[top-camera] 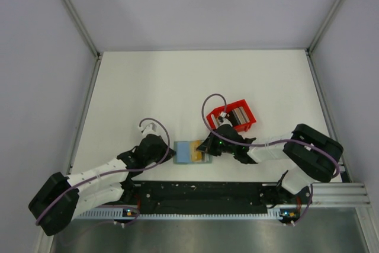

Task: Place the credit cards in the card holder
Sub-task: Insert the credit card into the card holder.

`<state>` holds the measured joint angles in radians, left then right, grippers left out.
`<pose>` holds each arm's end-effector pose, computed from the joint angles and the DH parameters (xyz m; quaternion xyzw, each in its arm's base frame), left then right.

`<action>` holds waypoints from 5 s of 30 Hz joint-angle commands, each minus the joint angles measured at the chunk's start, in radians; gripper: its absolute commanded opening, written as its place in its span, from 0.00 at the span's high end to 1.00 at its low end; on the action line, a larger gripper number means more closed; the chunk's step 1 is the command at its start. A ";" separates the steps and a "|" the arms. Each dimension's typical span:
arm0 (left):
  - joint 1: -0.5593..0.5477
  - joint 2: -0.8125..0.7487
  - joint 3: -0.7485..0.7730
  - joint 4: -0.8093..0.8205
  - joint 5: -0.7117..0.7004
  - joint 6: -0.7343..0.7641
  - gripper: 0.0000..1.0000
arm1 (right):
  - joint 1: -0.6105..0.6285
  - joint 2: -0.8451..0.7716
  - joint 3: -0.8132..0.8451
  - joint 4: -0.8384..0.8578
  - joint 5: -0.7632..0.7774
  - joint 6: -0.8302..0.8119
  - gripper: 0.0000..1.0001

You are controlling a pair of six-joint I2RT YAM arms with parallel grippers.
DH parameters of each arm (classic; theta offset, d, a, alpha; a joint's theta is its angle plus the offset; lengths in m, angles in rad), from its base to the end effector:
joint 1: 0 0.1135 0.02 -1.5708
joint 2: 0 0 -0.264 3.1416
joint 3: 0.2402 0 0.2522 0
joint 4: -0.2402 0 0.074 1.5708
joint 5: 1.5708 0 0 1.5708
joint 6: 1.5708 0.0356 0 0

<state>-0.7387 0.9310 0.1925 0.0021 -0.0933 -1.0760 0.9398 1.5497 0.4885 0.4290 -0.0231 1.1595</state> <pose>0.1242 -0.1086 0.1312 -0.1719 0.8971 -0.2926 0.2829 0.1614 0.2223 0.1281 0.0926 0.8870 0.3973 0.2162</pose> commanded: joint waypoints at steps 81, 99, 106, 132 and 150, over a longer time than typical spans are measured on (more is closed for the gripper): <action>0.001 -0.018 -0.025 0.006 -0.016 -0.002 1.00 | 0.126 0.089 0.228 -0.249 -0.001 -0.162 0.73; 0.001 -0.023 -0.024 0.007 -0.011 -0.006 1.00 | 0.143 0.128 0.363 -0.309 -0.058 -0.202 0.74; 0.001 -0.032 -0.031 0.006 -0.011 -0.009 1.00 | 0.143 0.135 0.371 -0.306 -0.072 -0.193 0.77; -0.001 -0.035 -0.024 0.003 -0.019 -0.002 1.00 | 0.145 0.154 0.446 -0.349 -0.086 -0.219 0.82; 0.001 -0.127 0.019 -0.158 -0.060 -0.010 1.00 | 0.093 -0.011 0.406 -0.521 0.054 -0.310 0.65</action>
<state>-0.7345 0.8150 0.1677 -0.0853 -0.1318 -1.0966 1.0569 1.6318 0.8734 -0.0650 0.0010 0.8951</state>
